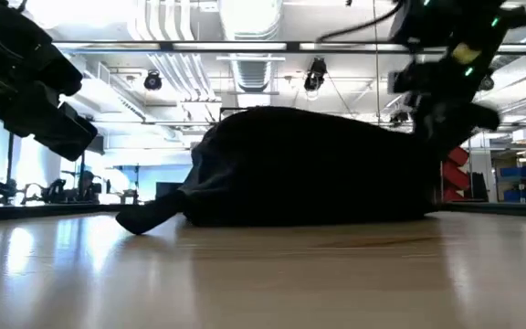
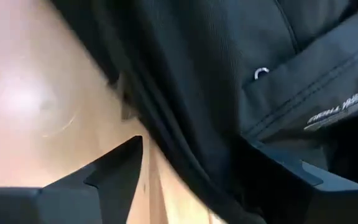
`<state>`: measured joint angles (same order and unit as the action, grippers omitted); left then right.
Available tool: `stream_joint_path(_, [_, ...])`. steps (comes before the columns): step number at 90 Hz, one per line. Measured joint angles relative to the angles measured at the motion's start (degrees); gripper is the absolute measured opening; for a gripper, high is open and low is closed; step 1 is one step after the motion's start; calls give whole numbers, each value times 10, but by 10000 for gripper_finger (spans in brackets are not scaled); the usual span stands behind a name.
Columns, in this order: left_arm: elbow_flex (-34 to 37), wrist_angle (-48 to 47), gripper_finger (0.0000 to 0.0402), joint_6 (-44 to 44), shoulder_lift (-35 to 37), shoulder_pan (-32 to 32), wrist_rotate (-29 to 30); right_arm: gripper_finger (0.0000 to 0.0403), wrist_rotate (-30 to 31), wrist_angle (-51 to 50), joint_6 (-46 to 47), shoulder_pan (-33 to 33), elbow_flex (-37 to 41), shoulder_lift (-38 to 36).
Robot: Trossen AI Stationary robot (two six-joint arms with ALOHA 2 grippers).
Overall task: Unpack backpack
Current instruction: Open the black backpack
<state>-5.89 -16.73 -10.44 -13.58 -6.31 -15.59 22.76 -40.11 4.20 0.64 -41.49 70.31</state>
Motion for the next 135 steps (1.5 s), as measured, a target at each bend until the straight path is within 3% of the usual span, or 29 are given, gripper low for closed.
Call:
stream_joint_path(7, [0, 0, 0, 0, 0, 0, 0, 198, 12, 57, 41, -3, 4, 46])
stream_joint_path(14, [0, 0, 0, 0, 0, 0, 0, 124, 22, 93, 68, -12, 1, 89])
stream_joint_path(20, [0, 0, 0, 0, -1, 0, 0, 46, 21, 85, 84, -20, -18, 117])
stream_joint_path(25, [0, 0, 0, 0, -1, 0, 0, 19, 13, 63, 94, -26, -45, 128])
stream_joint_path(42, [0, 0, 0, 0, -2, 0, 0, 6, -3, 45, 138, -41, -190, 123])
stream_joint_path(57, [0, 0, 0, 0, -3, 0, 0, 3, -5, 44, 108, -36, -306, 120])
stream_joint_path(64, [0, 0, 0, 0, -2, 0, 0, 2, -9, 45, 50, -37, -332, 120])
stream_joint_path(85, [0, 0, 0, 15, -2, 0, 3, 1, -12, 36, 4, -55, -330, 123])
stream_joint_path(98, [-3, 13, 0, 42, -2, -2, 76, 1, -7, 35, -32, -67, -309, 123])
stream_joint_path(119, [-3, 23, 0, 41, -5, -2, 97, 0, 0, 20, 9, -119, -272, 123])
stream_joint_path(135, [-3, 140, 0, -151, -18, -2, 102, 0, 5, -22, 87, -194, -270, 119])
